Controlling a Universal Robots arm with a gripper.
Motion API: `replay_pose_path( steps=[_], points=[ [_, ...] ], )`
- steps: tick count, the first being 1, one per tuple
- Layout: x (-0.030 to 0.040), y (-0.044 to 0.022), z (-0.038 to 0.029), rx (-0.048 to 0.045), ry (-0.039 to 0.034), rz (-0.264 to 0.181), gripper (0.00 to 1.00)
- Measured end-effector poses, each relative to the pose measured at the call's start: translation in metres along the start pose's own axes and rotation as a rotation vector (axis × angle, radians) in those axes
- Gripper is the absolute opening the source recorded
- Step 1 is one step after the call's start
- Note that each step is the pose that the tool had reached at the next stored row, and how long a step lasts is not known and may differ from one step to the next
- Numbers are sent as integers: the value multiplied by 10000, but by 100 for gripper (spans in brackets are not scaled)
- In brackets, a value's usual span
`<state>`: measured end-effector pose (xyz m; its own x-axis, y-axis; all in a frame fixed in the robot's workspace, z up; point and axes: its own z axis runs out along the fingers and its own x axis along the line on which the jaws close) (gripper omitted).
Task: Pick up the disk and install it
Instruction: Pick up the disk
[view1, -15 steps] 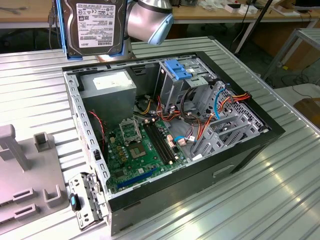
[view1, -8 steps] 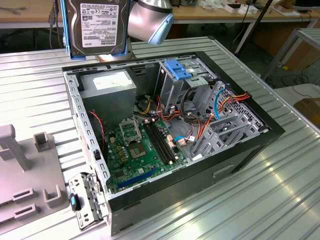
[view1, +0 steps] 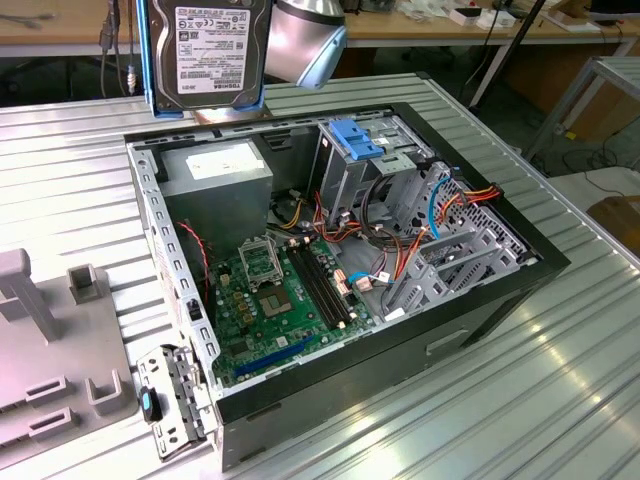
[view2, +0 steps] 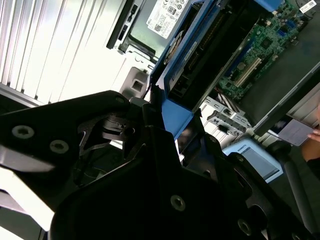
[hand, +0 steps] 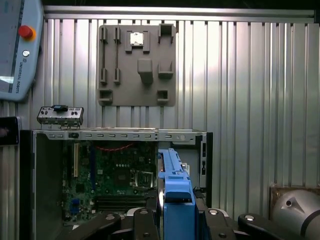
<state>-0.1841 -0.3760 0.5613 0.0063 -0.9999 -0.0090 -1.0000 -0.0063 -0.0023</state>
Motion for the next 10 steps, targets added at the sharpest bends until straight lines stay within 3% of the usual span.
replay_pose_path(
  steps=[10],
  points=[
    [1, -113, 0, 0, 0, 0, 37]
  ],
)
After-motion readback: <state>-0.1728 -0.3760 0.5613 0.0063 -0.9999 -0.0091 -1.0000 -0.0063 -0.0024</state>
